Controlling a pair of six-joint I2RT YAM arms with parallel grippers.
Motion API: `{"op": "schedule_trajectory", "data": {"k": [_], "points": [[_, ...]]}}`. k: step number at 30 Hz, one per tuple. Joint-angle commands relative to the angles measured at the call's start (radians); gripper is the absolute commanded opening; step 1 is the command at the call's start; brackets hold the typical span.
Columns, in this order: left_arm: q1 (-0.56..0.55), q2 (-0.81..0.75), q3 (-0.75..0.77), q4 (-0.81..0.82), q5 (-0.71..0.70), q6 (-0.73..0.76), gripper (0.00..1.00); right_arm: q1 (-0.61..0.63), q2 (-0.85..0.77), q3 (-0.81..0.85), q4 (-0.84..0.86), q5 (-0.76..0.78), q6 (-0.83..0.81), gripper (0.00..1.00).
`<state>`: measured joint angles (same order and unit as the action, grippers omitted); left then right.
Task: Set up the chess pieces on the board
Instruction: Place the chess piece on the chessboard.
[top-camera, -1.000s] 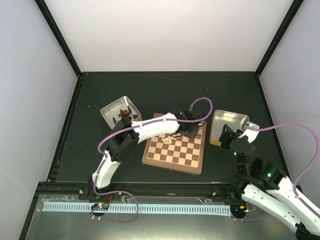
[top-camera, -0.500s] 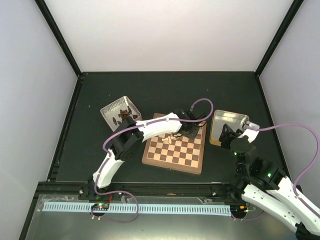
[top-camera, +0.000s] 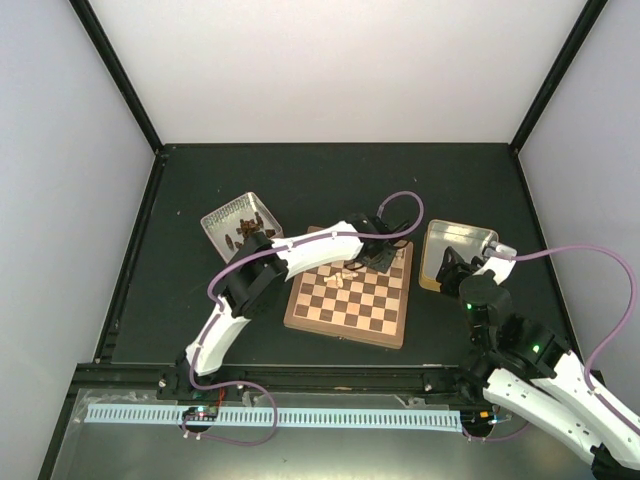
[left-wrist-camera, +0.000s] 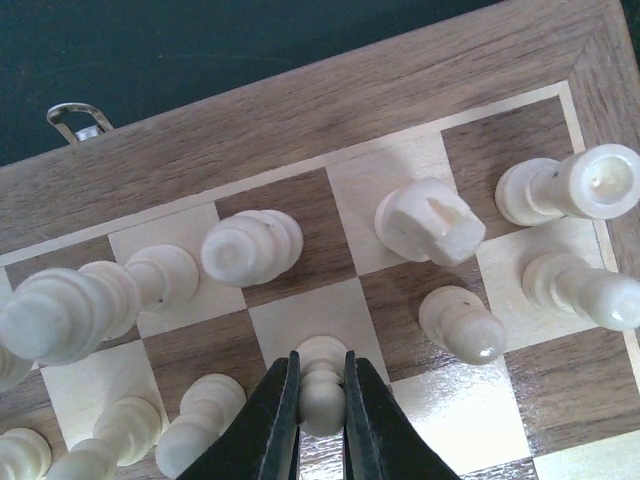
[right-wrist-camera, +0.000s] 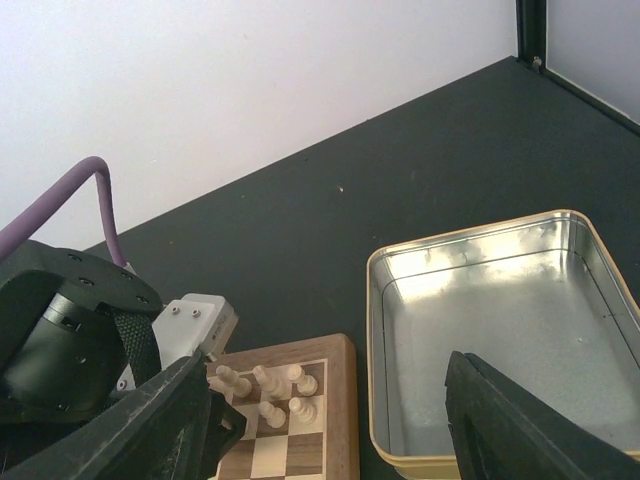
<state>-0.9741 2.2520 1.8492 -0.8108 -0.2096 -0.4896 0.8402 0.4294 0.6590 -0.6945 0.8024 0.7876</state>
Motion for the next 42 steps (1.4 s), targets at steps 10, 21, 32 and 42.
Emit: {"op": "schedule_trajectory", "data": {"k": [10, 21, 32, 42], "points": [[0.009, 0.028, 0.021, -0.007, 0.069, 0.016, 0.15, 0.001, 0.005, -0.009, 0.025, 0.026, 0.006, 0.66], [0.008, -0.026, -0.005, -0.002, 0.090, 0.012, 0.28, 0.001, 0.013, -0.002, 0.030, -0.004, -0.003, 0.66], [-0.001, -0.193, -0.135, 0.052, 0.098, -0.010, 0.34, 0.001, 0.013, 0.002, 0.042, -0.035, -0.014, 0.66], [0.003, -0.483, -0.464, 0.225, 0.081, -0.050, 0.35, 0.002, 0.053, -0.014, 0.104, -0.126, -0.070, 0.66]]}}
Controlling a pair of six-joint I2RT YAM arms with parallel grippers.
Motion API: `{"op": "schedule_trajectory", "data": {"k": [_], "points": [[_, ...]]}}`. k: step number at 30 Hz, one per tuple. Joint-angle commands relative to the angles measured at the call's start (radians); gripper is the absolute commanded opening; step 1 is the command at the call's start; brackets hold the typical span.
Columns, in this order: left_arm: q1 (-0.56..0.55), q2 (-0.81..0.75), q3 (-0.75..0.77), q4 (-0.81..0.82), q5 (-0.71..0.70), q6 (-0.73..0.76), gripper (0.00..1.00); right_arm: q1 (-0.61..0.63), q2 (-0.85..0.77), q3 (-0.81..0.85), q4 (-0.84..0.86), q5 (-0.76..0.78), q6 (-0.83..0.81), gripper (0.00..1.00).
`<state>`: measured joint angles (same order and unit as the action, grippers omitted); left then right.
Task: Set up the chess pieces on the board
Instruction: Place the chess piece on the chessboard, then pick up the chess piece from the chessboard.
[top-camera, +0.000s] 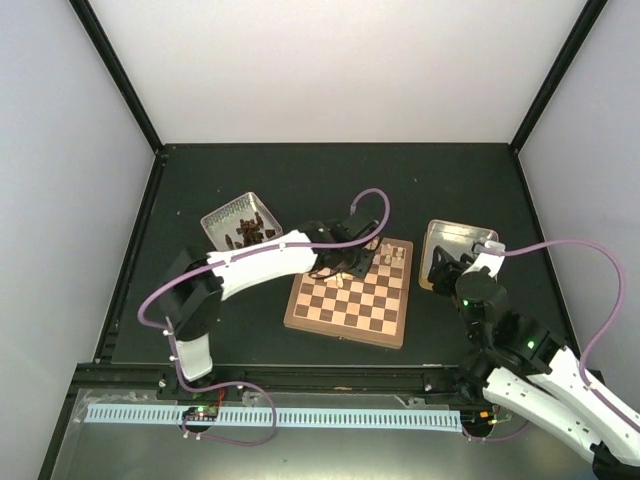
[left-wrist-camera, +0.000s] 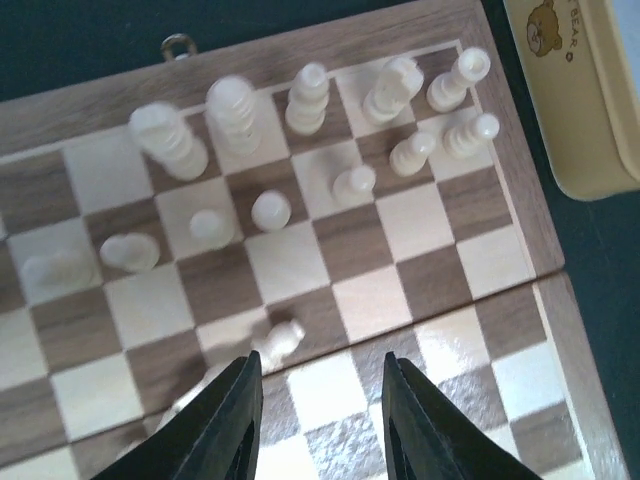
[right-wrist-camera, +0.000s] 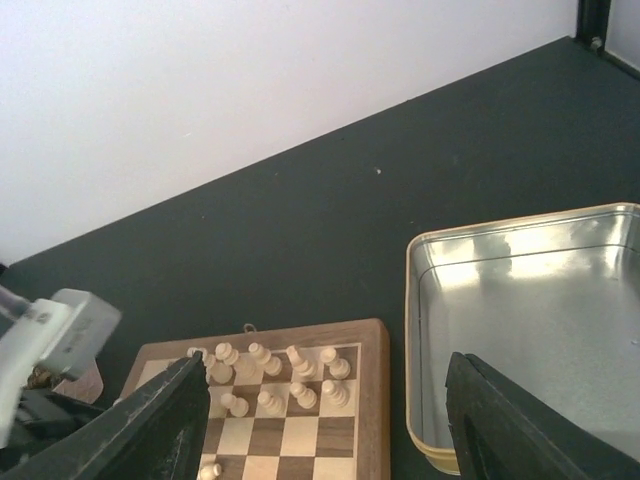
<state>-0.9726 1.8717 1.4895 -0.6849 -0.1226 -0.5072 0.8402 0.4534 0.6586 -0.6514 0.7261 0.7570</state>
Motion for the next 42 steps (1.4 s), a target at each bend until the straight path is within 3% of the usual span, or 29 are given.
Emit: {"op": "schedule_trajectory", "data": {"k": [1, 8, 16, 23, 29, 42], "points": [[0.005, -0.135, -0.143, 0.122, -0.010, -0.039, 0.36, 0.002, 0.043, -0.016, 0.078, -0.077, -0.058, 0.66], [0.052, -0.344, -0.407, 0.254, -0.038, -0.088, 0.41, 0.002, 0.261, -0.019, 0.219, -0.361, -0.150, 0.67], [0.167, -0.495, -0.670, 0.393, 0.090, -0.149, 0.46, 0.001, 0.611, 0.053, 0.307, -0.593, -0.183, 0.66], [0.237, -0.530, -0.798, 0.510, 0.242, -0.153, 0.47, -0.001, 0.825, 0.109, 0.342, -0.540, -0.072, 0.60], [0.253, -0.485, -0.802, 0.581, 0.331, -0.140, 0.46, -0.014, 0.944, 0.141, 0.351, -0.511, 0.095, 0.52], [0.255, -0.472, -0.785, 0.560, 0.295, -0.108, 0.44, -0.016, 1.140, 0.282, 0.294, -0.479, 0.124, 0.44]]}}
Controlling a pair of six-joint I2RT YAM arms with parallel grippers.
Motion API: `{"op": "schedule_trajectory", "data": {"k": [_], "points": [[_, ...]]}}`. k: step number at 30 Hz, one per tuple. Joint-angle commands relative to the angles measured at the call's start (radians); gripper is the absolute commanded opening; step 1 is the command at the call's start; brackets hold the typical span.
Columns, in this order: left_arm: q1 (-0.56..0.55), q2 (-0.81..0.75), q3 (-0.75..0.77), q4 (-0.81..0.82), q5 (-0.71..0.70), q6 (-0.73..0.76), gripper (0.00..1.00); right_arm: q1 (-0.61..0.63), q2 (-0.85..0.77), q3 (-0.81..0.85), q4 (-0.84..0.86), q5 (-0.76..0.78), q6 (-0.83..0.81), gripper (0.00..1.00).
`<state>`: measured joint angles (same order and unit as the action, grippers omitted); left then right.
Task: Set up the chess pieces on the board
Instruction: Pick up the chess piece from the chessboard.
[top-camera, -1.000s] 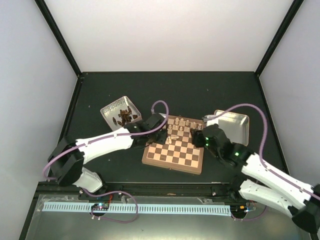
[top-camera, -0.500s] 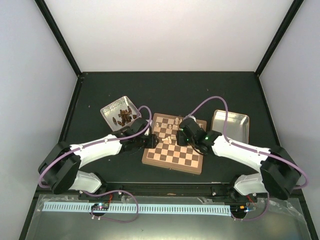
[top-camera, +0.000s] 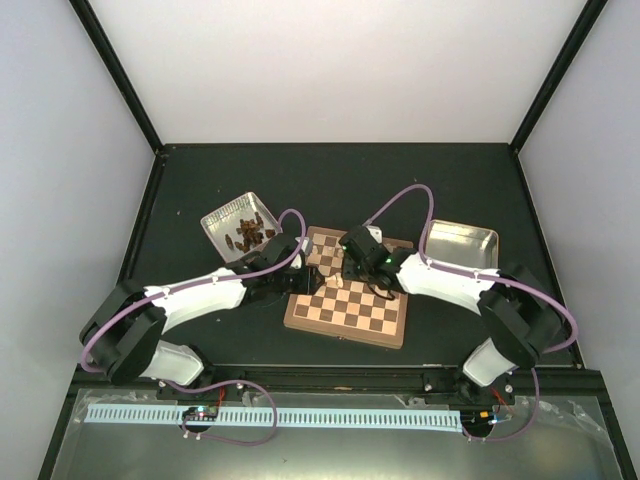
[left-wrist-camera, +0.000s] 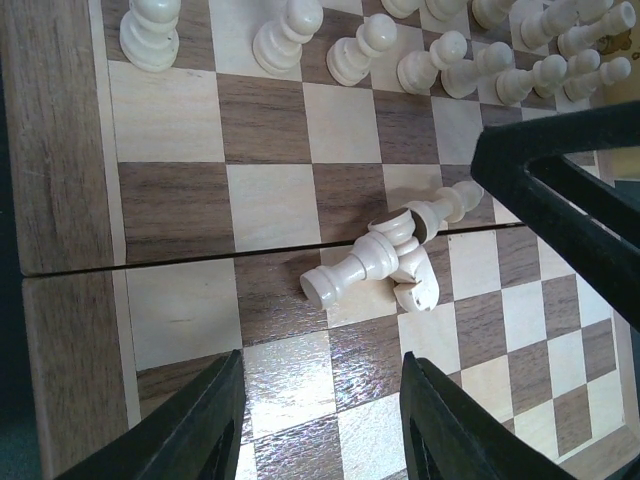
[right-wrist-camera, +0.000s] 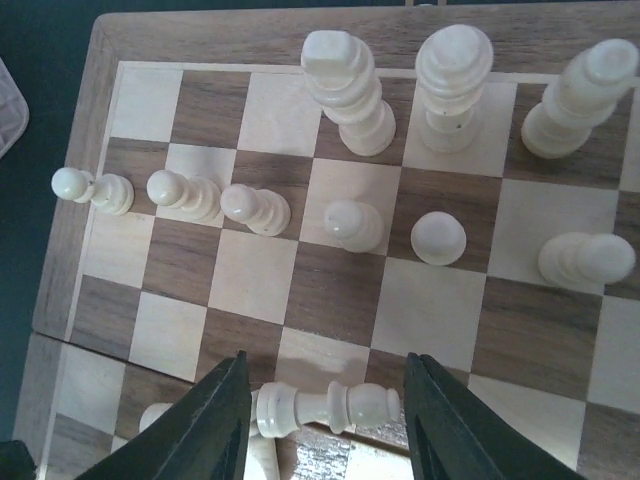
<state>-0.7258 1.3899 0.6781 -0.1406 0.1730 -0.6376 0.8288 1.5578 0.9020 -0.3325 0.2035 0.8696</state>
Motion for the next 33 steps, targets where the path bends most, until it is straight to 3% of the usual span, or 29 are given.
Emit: {"op": "schedule_trajectory", "data": {"k": [1, 13, 24, 33], "points": [[0.008, 0.010, 0.026, 0.014, -0.001, 0.022, 0.45, -0.005, 0.047, 0.043, -0.030, 0.044, 0.004, 0.43], [0.007, 0.056, 0.042, 0.017, 0.046, 0.021, 0.44, -0.003, 0.092, 0.022, -0.069, 0.019, -0.071, 0.39], [0.007, 0.109, 0.059, 0.048, 0.094, 0.008, 0.42, -0.002, 0.070, -0.029, -0.054, -0.031, -0.128, 0.31], [0.001, 0.128, 0.065, 0.057, 0.093, -0.001, 0.40, -0.002, -0.004, -0.092, -0.013, -0.124, -0.189, 0.31]]}}
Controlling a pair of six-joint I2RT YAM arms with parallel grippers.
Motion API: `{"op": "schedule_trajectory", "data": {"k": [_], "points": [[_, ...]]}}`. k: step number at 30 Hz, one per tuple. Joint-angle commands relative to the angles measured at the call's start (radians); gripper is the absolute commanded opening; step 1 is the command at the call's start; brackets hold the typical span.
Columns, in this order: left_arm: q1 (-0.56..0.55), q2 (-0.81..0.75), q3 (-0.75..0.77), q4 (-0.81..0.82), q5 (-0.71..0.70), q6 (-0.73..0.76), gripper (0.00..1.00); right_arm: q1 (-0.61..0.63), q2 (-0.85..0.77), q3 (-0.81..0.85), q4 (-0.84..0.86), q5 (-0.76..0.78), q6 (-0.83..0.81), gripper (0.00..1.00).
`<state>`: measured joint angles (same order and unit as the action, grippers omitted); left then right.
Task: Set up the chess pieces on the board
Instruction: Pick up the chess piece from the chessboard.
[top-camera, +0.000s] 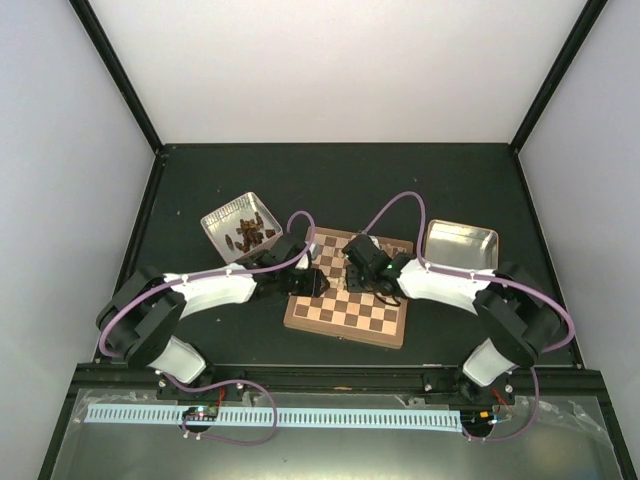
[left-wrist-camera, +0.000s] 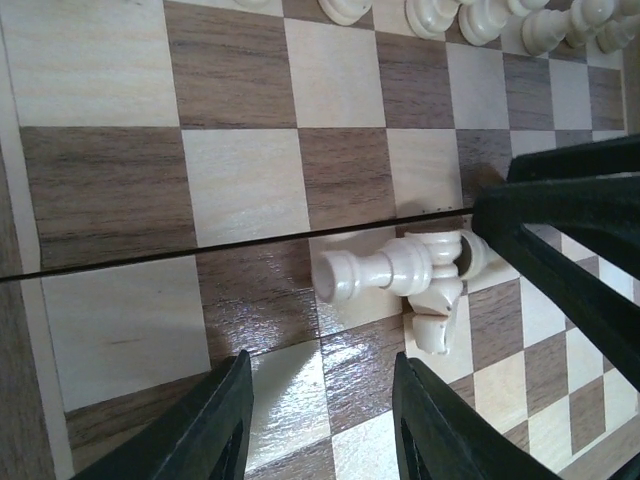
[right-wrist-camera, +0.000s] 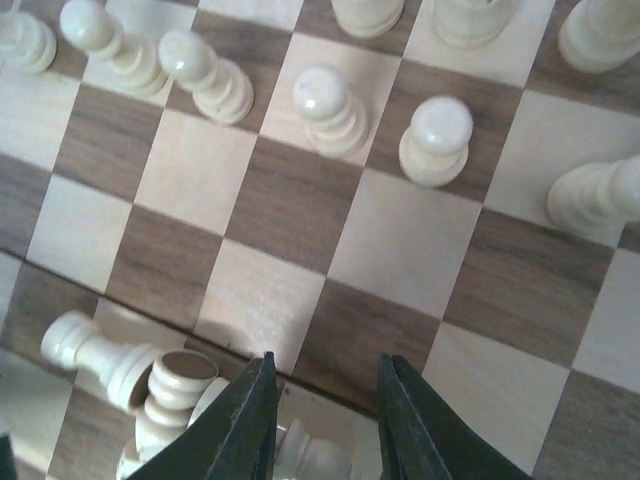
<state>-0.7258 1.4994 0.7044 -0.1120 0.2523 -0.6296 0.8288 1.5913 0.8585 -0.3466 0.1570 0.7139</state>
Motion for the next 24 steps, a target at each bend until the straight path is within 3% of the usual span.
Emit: {"op": "schedule_trajectory", "data": {"k": [1, 11, 16, 24], "points": [[0.000, 0.022, 0.038, 0.031, 0.012, -0.011, 0.40, -0.003, -0.051, -0.061, 0.014, -0.093, -0.035, 0.31], [-0.018, 0.039, 0.039, 0.031, -0.008, -0.026, 0.40, -0.002, -0.154, -0.096, 0.024, -0.171, -0.111, 0.32], [-0.018, 0.031, 0.048, 0.036, -0.012, -0.042, 0.40, 0.007, -0.223, -0.125, 0.018, -0.165, -0.190, 0.38], [-0.020, 0.049, 0.071, 0.048, -0.003, -0.075, 0.38, 0.039, -0.166, -0.099, 0.019, -0.183, -0.271, 0.39]]}}
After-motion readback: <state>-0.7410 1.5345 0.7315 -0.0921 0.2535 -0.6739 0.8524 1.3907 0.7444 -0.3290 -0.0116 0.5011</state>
